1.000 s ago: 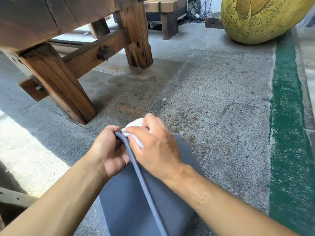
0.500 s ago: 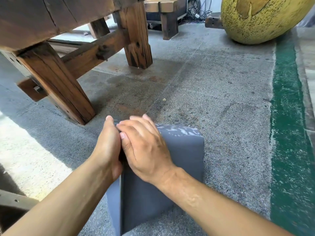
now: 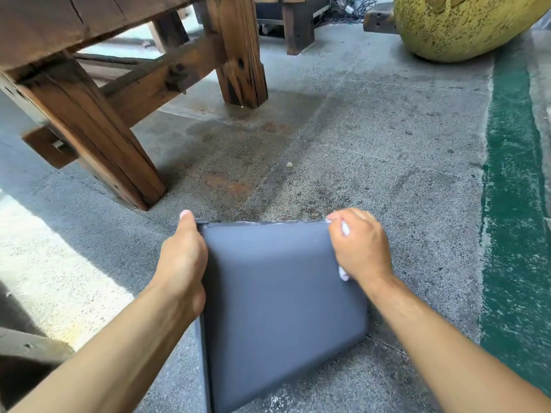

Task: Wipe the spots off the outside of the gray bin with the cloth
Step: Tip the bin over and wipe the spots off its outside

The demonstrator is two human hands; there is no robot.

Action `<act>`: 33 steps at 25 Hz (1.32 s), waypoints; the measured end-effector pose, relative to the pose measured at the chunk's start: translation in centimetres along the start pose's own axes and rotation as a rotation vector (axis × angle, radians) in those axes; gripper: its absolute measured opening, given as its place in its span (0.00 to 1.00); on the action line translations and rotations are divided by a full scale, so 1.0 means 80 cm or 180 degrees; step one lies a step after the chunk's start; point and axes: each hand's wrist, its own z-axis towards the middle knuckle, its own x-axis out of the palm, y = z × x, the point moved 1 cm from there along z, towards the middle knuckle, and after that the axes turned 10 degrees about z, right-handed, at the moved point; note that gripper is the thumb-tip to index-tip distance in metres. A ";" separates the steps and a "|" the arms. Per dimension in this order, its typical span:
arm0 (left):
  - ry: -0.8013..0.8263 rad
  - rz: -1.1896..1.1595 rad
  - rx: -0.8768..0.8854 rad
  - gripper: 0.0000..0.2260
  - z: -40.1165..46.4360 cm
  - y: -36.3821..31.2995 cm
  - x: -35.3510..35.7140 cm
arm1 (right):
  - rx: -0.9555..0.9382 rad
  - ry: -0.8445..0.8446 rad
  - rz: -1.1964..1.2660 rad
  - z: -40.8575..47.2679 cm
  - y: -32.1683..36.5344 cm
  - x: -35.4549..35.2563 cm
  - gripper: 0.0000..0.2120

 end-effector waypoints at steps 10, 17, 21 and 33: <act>0.0139 0.0058 0.0356 0.24 -0.006 -0.007 -0.002 | 0.2766 -0.1051 0.0769 -0.013 -0.068 -0.031 0.16; 0.0435 -0.0002 0.0370 0.18 -0.027 -0.015 0.004 | 0.0221 -0.0678 0.1497 0.029 0.110 -0.028 0.08; 0.0731 0.0030 0.0672 0.23 -0.030 -0.012 0.011 | -0.1110 0.0480 0.1109 -0.020 0.200 0.025 0.06; 0.0087 0.0251 0.0387 0.22 -0.014 -0.013 -0.009 | 0.0282 0.0649 0.0381 0.006 0.036 0.003 0.10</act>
